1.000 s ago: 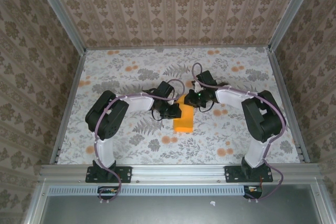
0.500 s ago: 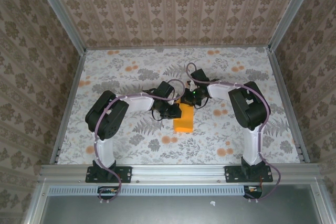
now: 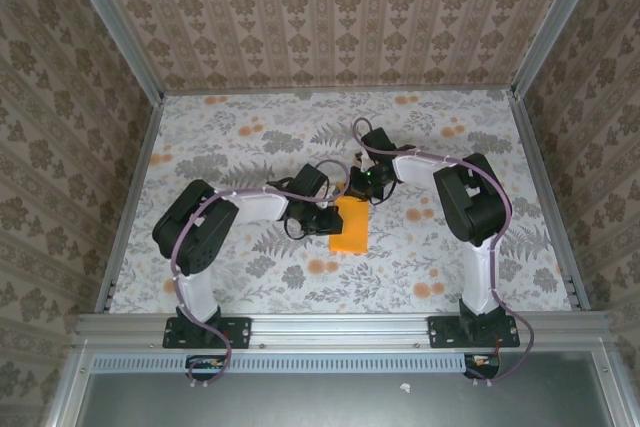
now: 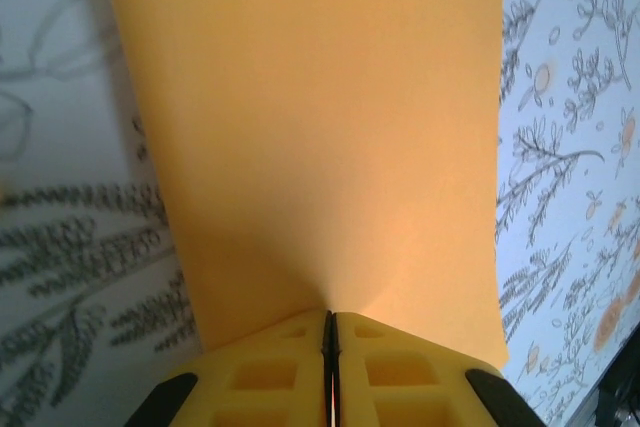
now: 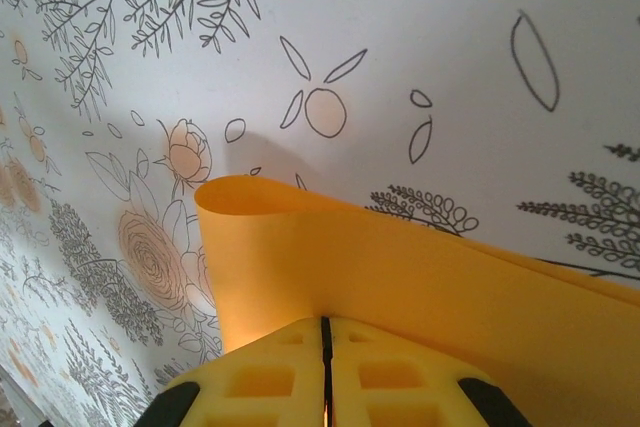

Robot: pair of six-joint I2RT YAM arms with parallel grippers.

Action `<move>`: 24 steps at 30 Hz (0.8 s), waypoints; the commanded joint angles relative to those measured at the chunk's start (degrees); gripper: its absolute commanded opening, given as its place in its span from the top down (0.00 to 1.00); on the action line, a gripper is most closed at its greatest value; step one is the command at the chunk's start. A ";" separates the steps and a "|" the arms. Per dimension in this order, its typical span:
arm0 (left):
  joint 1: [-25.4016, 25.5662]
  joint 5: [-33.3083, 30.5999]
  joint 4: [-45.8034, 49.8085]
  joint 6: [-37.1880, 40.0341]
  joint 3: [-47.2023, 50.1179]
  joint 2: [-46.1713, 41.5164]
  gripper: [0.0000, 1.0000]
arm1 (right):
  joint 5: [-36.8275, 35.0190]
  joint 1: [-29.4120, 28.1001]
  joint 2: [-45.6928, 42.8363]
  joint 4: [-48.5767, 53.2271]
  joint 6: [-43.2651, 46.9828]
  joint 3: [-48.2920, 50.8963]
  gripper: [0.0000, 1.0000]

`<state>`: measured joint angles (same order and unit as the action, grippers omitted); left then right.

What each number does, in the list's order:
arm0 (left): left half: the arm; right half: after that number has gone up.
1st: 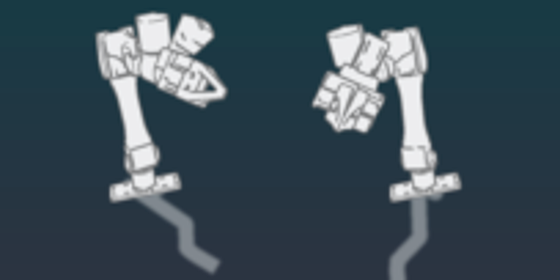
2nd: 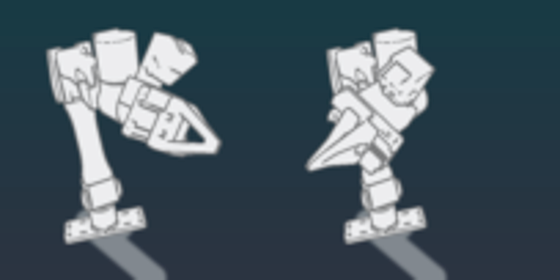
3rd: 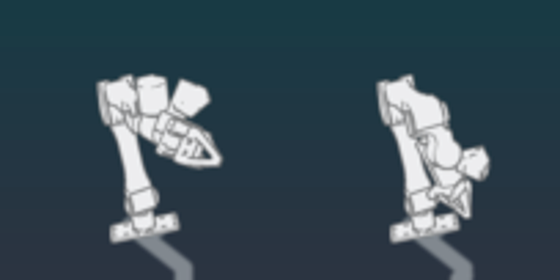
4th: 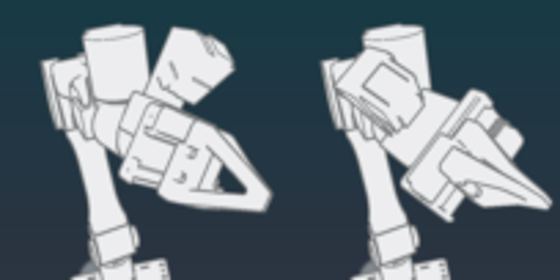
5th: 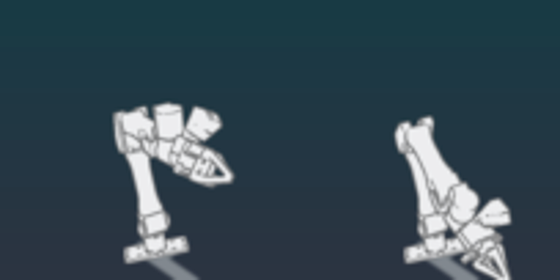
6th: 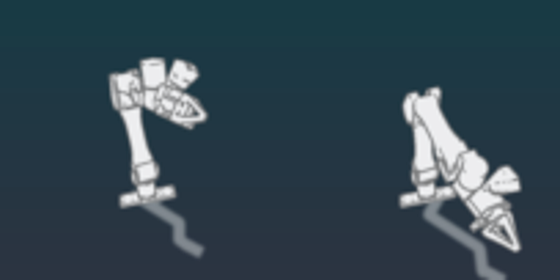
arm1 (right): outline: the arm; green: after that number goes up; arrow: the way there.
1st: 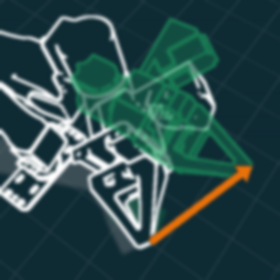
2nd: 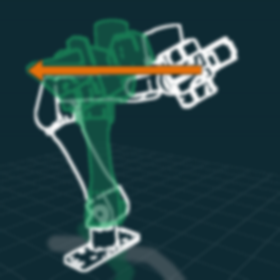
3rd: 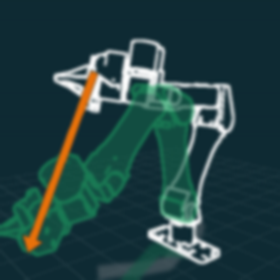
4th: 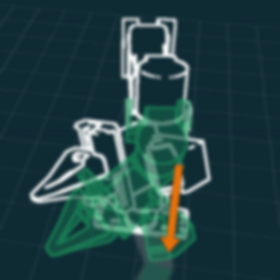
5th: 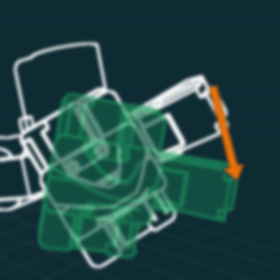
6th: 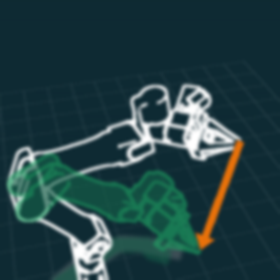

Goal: Fold a paper plane with a square sheet of paper (fold left side to right side)
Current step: First fold the square sheet of paper in half at the center of the table.

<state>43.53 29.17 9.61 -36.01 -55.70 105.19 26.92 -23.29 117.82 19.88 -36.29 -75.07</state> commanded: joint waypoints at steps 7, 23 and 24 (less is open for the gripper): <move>3.87 1.79 3.68 -3.25 6.79 -3.59 0.90 | -4.15 0.70 3.78 4.82 1.64 -0.34 0.92; -0.84 5.61 3.23 -3.16 4.58 -14.34 0.89 | -2.97 0.68 3.56 3.85 2.67 -0.08 0.92; -1.87 5.79 3.72 -2.37 3.75 -14.17 0.89 | -3.01 0.70 3.50 3.85 2.72 -0.08 0.92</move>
<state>44.75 32.99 11.68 -40.27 -48.34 93.10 27.92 -23.14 118.26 21.28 -34.61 -75.77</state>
